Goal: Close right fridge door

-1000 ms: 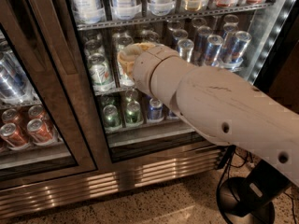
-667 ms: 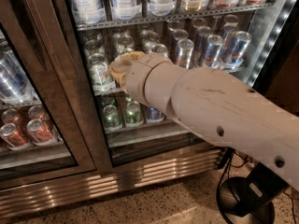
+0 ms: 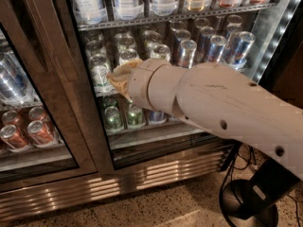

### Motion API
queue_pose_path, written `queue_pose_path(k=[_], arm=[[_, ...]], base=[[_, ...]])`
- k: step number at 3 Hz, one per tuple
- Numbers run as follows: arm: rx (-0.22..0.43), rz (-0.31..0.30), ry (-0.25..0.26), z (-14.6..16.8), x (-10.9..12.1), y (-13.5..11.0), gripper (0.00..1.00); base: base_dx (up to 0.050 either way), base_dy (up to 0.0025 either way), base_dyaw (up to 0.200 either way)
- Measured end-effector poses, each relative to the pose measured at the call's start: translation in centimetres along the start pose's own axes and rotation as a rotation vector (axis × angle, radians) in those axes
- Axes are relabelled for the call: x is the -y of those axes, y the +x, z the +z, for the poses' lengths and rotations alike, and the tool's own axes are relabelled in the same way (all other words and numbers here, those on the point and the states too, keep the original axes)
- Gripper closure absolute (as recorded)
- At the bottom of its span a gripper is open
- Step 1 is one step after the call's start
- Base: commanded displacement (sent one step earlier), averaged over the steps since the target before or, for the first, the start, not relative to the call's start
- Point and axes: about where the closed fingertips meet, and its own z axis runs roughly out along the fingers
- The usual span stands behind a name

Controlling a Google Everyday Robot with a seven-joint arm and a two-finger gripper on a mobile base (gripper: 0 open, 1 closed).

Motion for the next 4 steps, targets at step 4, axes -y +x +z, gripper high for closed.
queue_pose_path(k=[4], arm=[[-0.020,-0.022,-0.055,-0.09,-1.27,0.24,1.00]], base=[[0.012,0.00000,0.000]])
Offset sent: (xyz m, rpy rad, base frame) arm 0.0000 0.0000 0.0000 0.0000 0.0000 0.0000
